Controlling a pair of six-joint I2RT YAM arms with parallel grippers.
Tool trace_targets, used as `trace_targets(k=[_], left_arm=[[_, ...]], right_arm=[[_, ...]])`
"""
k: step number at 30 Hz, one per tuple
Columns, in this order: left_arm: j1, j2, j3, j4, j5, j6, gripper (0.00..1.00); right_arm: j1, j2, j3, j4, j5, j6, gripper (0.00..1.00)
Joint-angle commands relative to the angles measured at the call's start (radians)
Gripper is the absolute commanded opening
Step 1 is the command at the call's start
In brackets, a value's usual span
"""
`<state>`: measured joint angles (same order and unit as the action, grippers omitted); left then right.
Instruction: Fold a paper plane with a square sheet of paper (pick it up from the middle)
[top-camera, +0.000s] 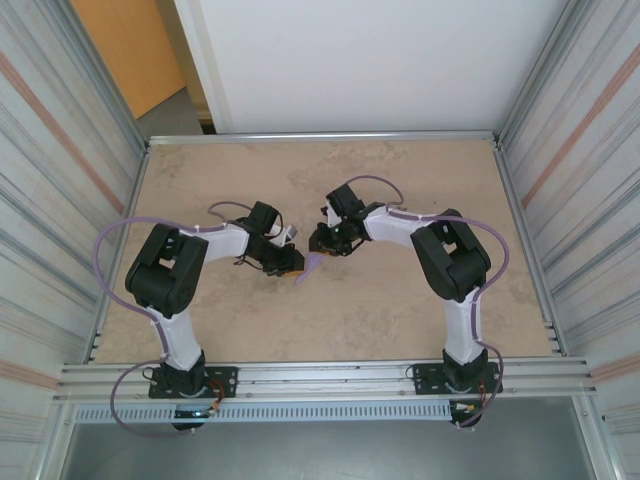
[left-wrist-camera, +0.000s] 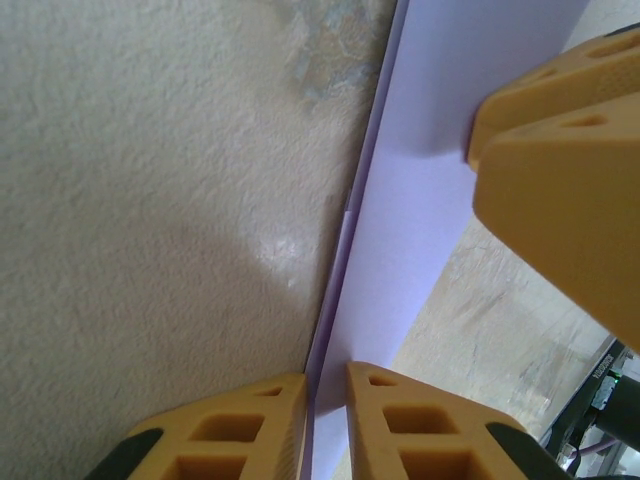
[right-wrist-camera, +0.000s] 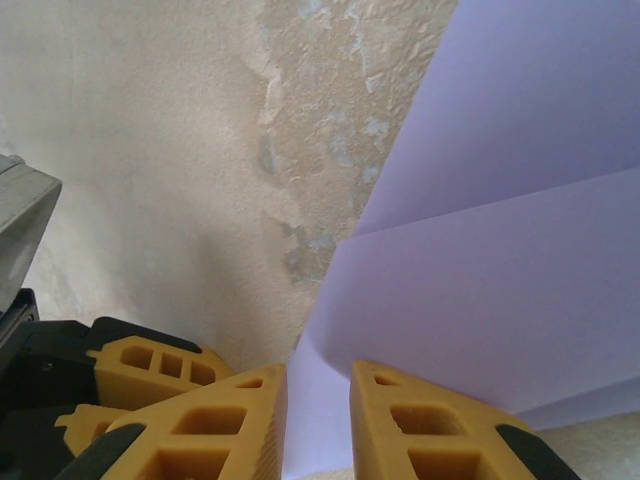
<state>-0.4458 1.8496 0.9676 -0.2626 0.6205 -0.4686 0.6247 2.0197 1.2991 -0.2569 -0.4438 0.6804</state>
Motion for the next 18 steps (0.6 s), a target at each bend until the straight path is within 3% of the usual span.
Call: trace_targets(k=[1, 18], left_arm=[[-0.025, 0.105, -0.023, 0.028, -0.089, 0.010, 0.19], [-0.025, 0.118, -0.015, 0.018, -0.094, 0.016, 0.16]], right_arm=[[-0.012, 0.019, 0.028, -0.034, 0.026, 0.011, 0.24], [-0.022, 0.037, 0.022, -0.038, 0.027, 0.005, 0.24]])
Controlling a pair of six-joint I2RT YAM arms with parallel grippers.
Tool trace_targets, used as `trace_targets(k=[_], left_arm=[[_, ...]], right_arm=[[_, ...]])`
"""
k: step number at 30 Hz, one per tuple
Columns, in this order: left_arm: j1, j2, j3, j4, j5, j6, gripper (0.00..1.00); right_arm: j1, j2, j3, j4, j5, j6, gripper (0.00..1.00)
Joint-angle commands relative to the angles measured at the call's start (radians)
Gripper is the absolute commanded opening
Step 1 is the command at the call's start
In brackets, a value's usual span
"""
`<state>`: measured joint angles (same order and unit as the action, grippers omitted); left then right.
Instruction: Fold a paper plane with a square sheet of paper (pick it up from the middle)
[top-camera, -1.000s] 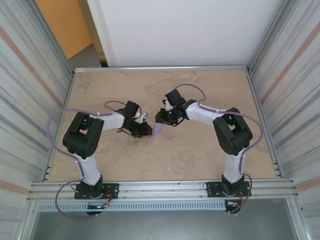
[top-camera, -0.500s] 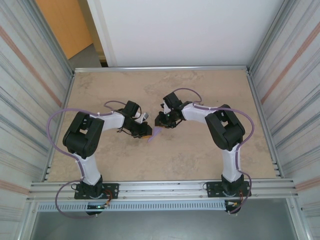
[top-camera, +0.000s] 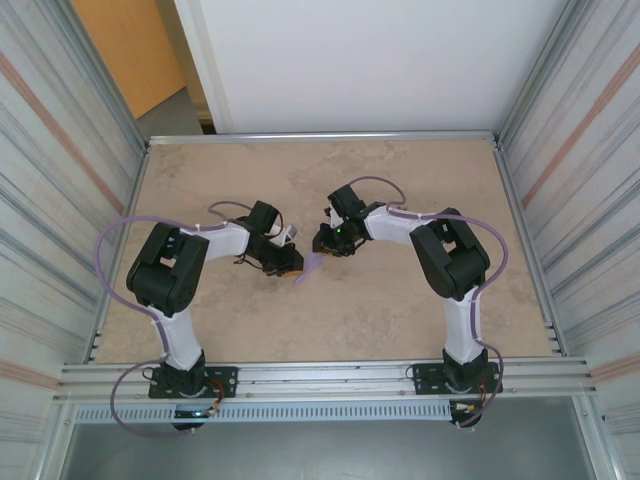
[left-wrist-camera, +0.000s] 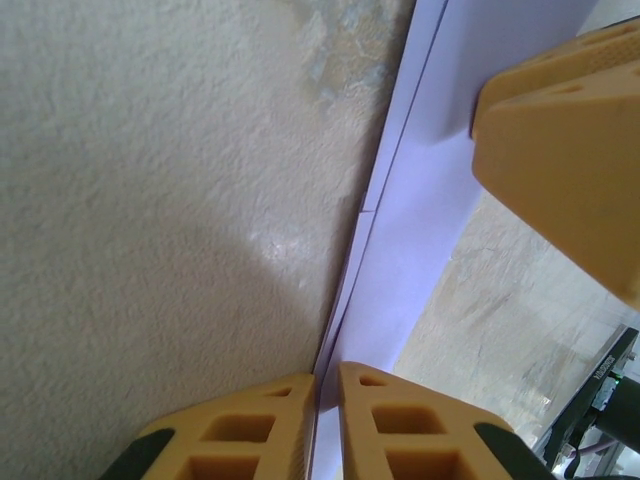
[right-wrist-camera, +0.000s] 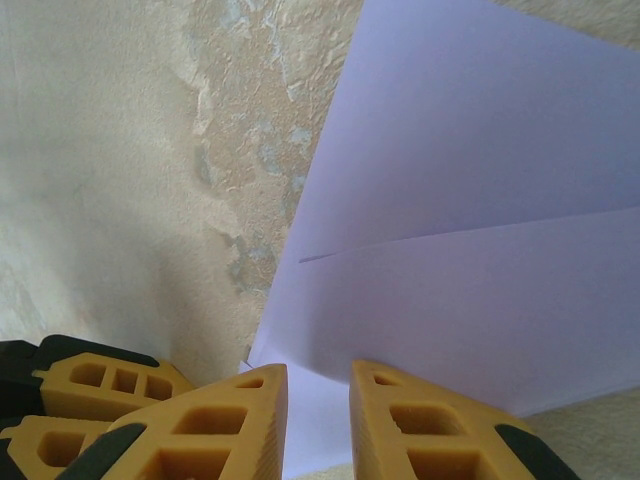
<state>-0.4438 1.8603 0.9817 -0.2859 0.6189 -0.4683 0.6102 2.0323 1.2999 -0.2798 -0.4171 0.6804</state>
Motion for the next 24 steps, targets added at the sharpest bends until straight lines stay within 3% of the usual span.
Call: trace_targets(k=[1, 16, 24], left_arm=[[-0.028, 0.106, -0.029, 0.043, -0.093, 0.016, 0.15], [-0.027, 0.092, -0.031, 0.038, -0.090, 0.011, 0.13], [-0.027, -0.107, 0.004, -0.014, -0.115, -0.024, 0.18]], right_arm=[[-0.008, 0.026, 0.022, -0.012, -0.006, 0.004, 0.24], [-0.009, 0.064, -0.007, -0.030, -0.007, -0.031, 0.23], [-0.021, 0.123, -0.020, -0.149, 0.076, -0.091, 0.19]])
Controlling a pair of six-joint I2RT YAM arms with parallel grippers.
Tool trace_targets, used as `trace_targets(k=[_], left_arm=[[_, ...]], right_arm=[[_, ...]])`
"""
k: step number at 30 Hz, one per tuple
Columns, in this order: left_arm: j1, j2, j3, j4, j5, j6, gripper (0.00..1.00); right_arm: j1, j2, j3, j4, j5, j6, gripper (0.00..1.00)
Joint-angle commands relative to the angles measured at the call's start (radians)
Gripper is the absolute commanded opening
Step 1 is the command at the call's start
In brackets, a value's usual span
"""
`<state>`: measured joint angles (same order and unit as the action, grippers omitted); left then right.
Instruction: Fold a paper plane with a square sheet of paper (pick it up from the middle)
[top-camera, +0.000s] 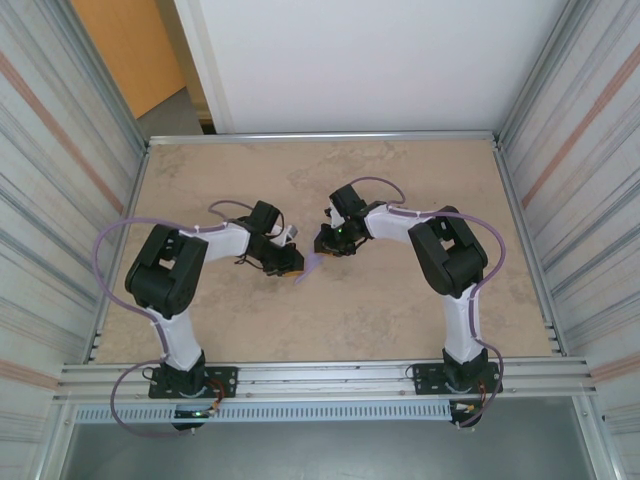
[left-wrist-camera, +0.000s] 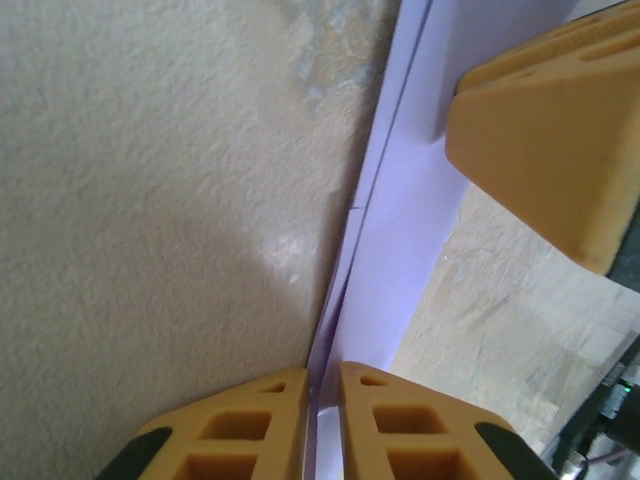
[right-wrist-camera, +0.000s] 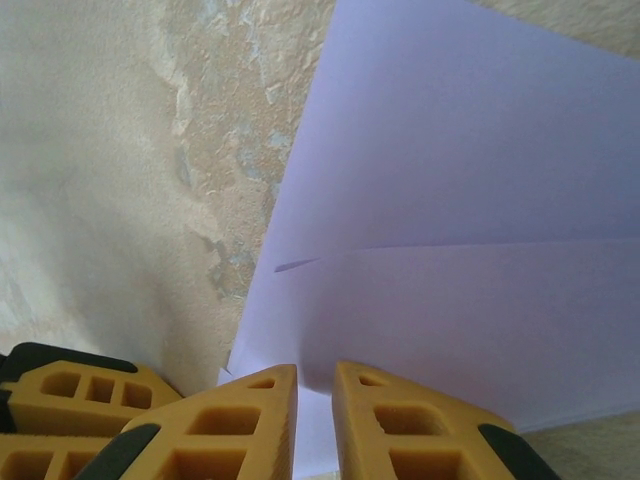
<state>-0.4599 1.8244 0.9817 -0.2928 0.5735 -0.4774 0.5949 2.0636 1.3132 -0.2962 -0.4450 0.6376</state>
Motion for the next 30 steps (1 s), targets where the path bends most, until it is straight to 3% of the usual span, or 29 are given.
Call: trace_targets(k=[1, 6, 17, 30], left_arm=[[-0.011, -0.093, 0.007, -0.012, -0.083, -0.017, 0.19], [-0.011, -0.144, 0.014, 0.005, -0.070, -0.018, 0.20], [-0.040, -0.019, 0.061, 0.068, 0.089, -0.030, 0.10], [-0.040, 0.097, 0.116, 0.065, 0.086, -0.033, 0.06]], right_arm=[[-0.007, 0.095, -0.037, -0.138, 0.112, -0.056, 0.19], [-0.011, 0.099, -0.042, -0.148, 0.122, -0.067, 0.18], [-0.011, 0.108, -0.028, -0.146, 0.106, -0.067, 0.15], [-0.011, 0.111, -0.022, -0.149, 0.097, -0.067, 0.14]])
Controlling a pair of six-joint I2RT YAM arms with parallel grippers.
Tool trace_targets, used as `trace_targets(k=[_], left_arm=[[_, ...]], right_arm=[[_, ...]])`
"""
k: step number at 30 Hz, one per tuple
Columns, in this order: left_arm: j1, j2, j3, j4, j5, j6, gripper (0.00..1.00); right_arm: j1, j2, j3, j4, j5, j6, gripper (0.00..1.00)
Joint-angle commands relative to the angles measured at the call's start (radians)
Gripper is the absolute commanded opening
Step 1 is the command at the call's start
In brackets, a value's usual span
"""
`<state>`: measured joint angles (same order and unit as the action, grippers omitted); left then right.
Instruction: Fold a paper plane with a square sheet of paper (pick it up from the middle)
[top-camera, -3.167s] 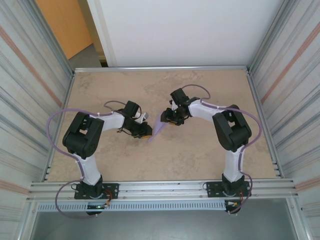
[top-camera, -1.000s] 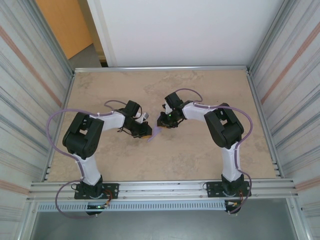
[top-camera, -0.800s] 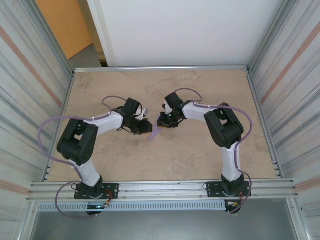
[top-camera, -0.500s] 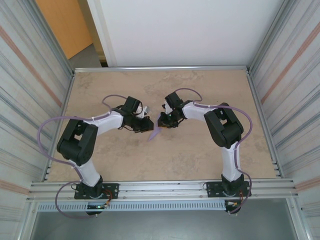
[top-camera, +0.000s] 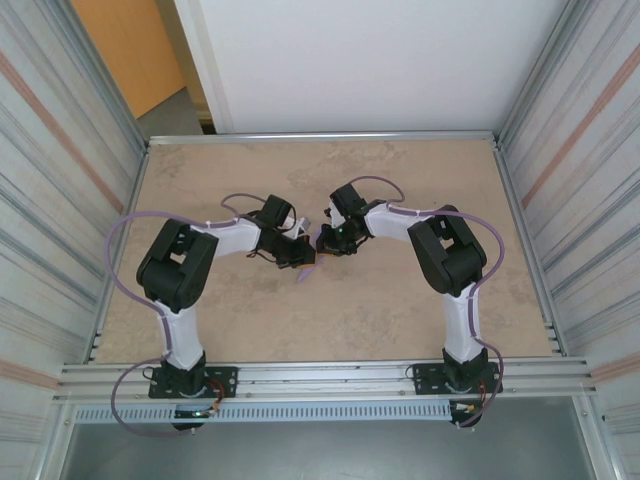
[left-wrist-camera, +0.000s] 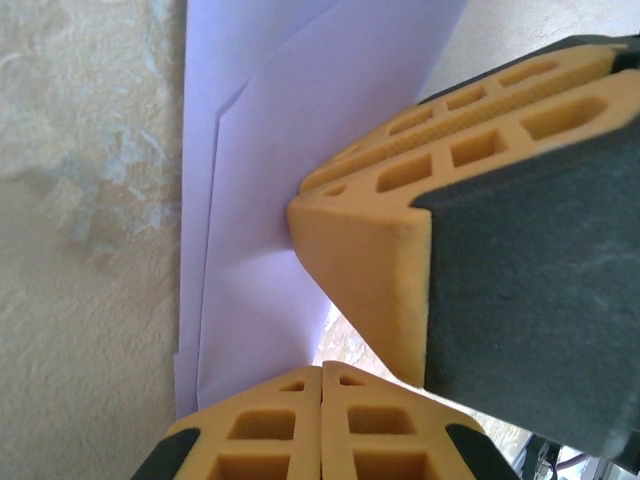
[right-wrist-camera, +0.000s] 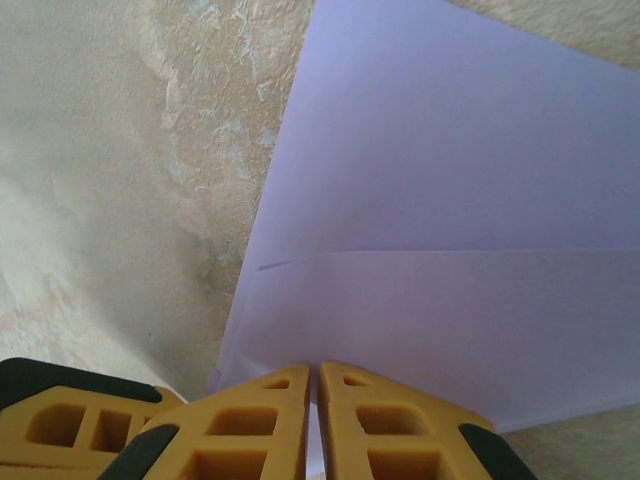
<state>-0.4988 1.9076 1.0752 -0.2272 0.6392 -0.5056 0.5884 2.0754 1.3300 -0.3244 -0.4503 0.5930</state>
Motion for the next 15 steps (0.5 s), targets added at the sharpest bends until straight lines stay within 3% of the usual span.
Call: trace_targets(k=[1, 15], left_arm=[[-0.001, 0.019, 0.020, -0.002, 0.021, -0.004, 0.06], [-0.004, 0.019, -0.077, 0.014, 0.014, -0.027, 0.05]], right_arm=[[-0.005, 0.100, -0.038, -0.120, 0.102, -0.021, 0.14], [-0.006, 0.116, -0.032, -0.139, 0.116, -0.019, 0.14]])
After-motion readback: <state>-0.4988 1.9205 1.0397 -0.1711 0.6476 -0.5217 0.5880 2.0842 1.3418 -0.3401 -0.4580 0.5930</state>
